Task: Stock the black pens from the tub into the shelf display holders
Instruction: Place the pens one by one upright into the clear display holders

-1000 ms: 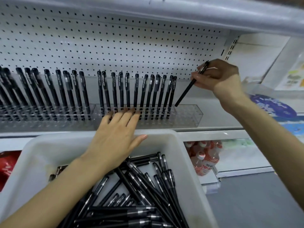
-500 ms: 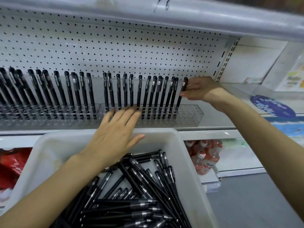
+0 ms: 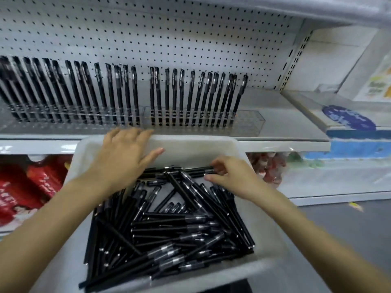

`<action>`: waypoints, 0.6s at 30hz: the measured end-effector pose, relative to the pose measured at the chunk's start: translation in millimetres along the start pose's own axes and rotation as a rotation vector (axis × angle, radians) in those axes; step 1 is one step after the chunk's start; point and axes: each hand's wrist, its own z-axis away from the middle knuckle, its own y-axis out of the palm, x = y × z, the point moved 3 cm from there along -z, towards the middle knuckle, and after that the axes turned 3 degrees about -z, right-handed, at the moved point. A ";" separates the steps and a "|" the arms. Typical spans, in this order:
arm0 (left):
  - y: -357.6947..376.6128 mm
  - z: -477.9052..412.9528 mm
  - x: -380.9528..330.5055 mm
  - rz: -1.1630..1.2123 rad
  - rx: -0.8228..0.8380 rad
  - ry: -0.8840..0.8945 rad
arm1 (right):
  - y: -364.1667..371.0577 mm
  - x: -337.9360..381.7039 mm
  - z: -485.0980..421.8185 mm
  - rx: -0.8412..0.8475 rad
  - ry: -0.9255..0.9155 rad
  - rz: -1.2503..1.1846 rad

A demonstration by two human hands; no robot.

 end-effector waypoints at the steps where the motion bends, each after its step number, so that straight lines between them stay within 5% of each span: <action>1: 1.5 4.4 4.1 -0.006 0.012 -0.007 | 7.5 1.8 -1.8 -0.019 -0.018 0.064; 18: 1.4 12.0 14.5 0.085 0.019 0.008 | 52.1 -8.7 -54.2 -0.010 -0.008 -0.276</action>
